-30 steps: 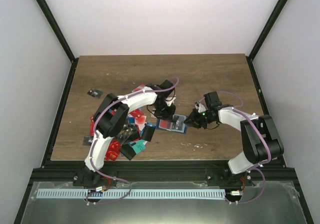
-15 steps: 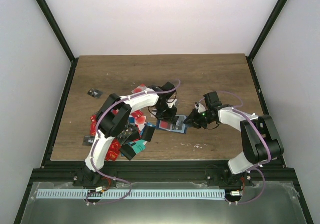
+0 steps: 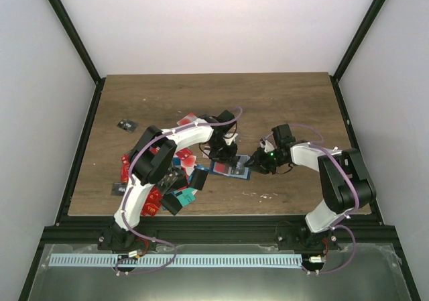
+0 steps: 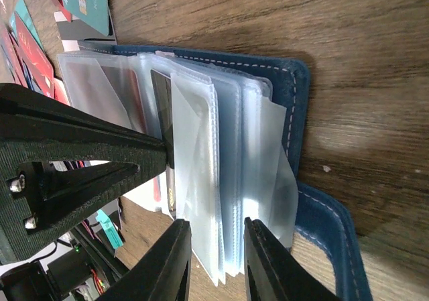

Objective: Put the credit cards into the card holder
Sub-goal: Insert the credit card into the card holder.

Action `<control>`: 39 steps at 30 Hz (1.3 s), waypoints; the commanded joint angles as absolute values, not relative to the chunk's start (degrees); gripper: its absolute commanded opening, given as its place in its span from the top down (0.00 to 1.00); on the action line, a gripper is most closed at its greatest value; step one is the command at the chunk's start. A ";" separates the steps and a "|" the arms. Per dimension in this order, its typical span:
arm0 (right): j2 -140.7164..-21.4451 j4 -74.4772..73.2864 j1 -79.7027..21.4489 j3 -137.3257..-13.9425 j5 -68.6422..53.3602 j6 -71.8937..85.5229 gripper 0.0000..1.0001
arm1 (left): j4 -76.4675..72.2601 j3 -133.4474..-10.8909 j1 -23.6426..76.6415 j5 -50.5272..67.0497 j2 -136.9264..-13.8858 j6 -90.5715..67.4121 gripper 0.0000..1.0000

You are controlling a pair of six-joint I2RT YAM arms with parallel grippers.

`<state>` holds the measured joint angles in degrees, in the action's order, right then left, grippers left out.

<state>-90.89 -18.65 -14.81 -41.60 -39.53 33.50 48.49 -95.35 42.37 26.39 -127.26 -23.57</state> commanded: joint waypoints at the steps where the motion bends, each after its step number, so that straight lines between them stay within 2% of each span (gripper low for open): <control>1: -92.11 -16.79 -14.99 -43.25 -41.42 33.39 0.75 | 47.74 -94.48 42.64 25.73 -129.02 -23.16 0.96; 39: -94.80 -14.31 -17.01 -46.61 -46.45 34.27 0.76 | 48.56 -97.44 42.26 26.45 -127.04 -24.06 0.96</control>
<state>-94.13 -14.92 -15.92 -44.14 -45.36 34.11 48.56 -95.81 42.37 27.03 -127.33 -23.62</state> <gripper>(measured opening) 0.243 0.040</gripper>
